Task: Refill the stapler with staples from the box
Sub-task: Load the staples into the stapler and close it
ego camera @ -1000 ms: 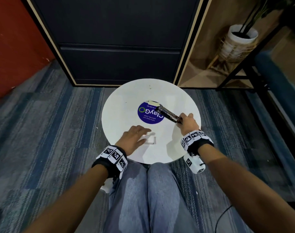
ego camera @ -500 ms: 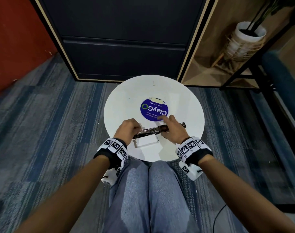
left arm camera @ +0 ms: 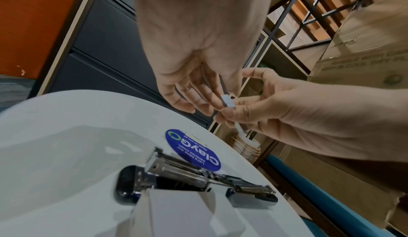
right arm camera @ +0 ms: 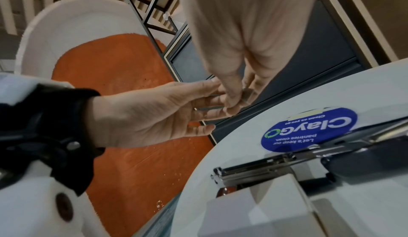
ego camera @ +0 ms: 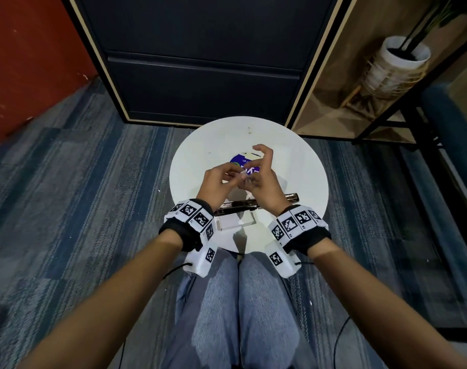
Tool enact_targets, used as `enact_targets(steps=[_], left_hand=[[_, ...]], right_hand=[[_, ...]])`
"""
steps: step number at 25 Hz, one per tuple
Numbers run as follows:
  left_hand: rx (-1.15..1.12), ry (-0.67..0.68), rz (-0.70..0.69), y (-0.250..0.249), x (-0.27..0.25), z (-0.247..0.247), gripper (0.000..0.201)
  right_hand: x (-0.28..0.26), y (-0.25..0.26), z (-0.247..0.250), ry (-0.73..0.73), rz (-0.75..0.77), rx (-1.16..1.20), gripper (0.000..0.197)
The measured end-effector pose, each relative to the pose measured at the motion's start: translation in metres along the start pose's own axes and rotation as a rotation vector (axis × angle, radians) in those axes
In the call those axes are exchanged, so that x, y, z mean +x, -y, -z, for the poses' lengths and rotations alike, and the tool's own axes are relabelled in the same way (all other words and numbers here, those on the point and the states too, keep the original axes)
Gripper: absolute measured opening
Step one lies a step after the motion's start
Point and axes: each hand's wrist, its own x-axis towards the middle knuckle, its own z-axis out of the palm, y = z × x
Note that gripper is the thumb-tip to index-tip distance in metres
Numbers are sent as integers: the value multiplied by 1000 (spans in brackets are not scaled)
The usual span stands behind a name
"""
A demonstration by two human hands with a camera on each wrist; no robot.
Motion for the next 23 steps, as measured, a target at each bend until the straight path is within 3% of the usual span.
enact_targets(steps=[4,8,11,17,20,23], left_hand=[[10,8,-4,-1,3,4,17],[-17,-25,78,6,5,6,18],[-20,-22,121,13,3,6,19],[101,17,91,27,-12,17,18],[170,145,152,39,-22,26,32],[277,227,188,55,-29,30,32]], right_hand=[[-2,7,3,4,-22,26,73],[-1,-1,-1,-90,-23,-99,34],[-2,-9,-5,-53,114,-351,16],[-4,-24,-9,66,153,-494,14],[-5,-32,-10,165,112,-516,16],[-5,-34,-12,190,36,-514,18]])
